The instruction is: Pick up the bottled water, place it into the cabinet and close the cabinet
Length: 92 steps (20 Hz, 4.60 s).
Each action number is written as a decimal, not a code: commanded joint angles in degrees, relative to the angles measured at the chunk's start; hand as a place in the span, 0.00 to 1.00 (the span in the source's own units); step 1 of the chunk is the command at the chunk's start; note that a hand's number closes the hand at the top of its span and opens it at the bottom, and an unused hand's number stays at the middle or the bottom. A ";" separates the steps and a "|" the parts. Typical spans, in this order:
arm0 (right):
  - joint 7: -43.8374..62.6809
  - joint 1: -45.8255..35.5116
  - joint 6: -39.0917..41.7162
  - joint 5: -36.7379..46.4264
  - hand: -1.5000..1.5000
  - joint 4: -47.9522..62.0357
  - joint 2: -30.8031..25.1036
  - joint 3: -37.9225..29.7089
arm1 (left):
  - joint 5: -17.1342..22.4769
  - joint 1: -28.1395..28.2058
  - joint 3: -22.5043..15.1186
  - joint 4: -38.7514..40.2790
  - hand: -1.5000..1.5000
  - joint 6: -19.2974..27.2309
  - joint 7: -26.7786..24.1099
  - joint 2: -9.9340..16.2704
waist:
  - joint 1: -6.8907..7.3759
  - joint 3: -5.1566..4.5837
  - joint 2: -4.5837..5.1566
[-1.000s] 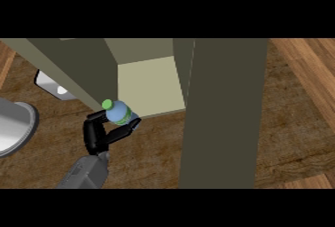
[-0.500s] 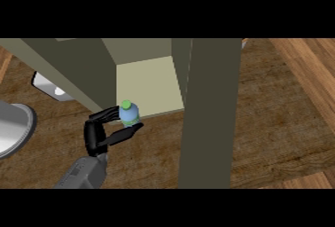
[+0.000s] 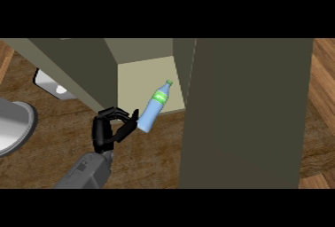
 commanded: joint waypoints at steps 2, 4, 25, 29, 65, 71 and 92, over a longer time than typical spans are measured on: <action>-0.35 1.28 0.91 -0.08 0.00 0.34 -0.13 -1.07 | 0.65 -16.66 0.90 -0.37 1.00 -3.57 3.13 -3.87 | -0.24 -0.47 -0.10; 0.01 1.25 0.45 0.05 0.00 -1.06 -0.12 -0.90 | 0.97 -16.30 0.36 0.38 1.00 -4.23 2.79 -4.70 | 0.77 -0.56 -0.23; 7.22 12.83 3.07 -7.06 1.00 -15.87 -0.86 -3.14 | 6.12 -7.88 -1.63 0.71 1.00 -26.36 -2.81 -10.78 | 9.07 -0.43 -1.34; 8.92 11.15 2.75 -10.07 1.00 -15.60 -2.87 -5.10 | 4.76 -2.27 -2.82 -7.00 1.00 -28.66 -0.67 -7.65 | 10.41 -0.39 -1.40; 16.97 -6.82 -16.92 10.40 1.00 -23.46 2.74 45.24 | 5.45 38.60 6.97 -45.63 0.00 -41.48 -2.68 29.72 | 11.85 -0.73 -2.56; 18.31 -19.22 -25.82 16.26 1.00 -16.55 7.54 56.15 | 8.67 39.78 10.39 -47.90 0.00 -43.13 -0.77 32.81 | 11.86 -0.83 -2.73; 8.42 -62.05 -53.35 5.35 1.00 27.55 23.09 66.94 | 12.34 47.68 18.49 -61.44 0.00 -44.33 4.68 37.40 | 14.11 -0.39 -0.94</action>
